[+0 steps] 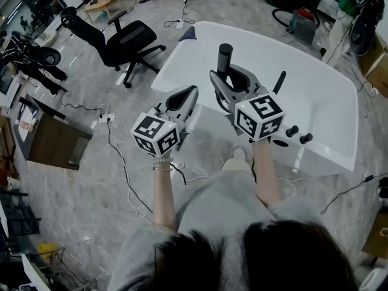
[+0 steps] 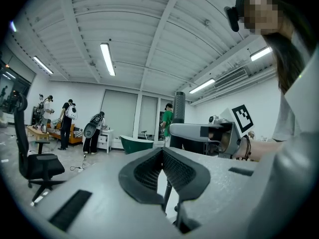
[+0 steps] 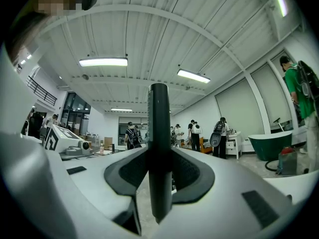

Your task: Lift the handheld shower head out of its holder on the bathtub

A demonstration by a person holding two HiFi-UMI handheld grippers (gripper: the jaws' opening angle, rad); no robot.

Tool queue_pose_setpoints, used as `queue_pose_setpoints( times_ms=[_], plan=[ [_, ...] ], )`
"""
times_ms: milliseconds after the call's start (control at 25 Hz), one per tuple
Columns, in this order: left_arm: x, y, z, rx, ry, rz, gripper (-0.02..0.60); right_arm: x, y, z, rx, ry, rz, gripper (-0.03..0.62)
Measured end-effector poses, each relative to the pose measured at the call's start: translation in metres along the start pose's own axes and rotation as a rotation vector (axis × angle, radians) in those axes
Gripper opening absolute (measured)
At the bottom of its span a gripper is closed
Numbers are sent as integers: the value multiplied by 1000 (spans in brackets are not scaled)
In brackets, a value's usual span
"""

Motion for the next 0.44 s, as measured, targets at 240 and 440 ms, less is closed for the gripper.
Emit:
queue_pose_setpoints(
  times_ms=[240,440],
  plan=[
    [2,0,2,4,12,7,5,-1,7,-1,-10,-4,0,132],
    [3,-5,1,5,15,11,5,-3,5,0,-13,-8,3,132]
  ],
)
Point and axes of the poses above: the fingertips, and each gripper's own axes: z forward along the fingers, x to its right, y out of its underside, the point moved 1 cm from there along -z, backward along the fingers, and after that the axes turned 5 degrees about x, right-handed, at the moved point
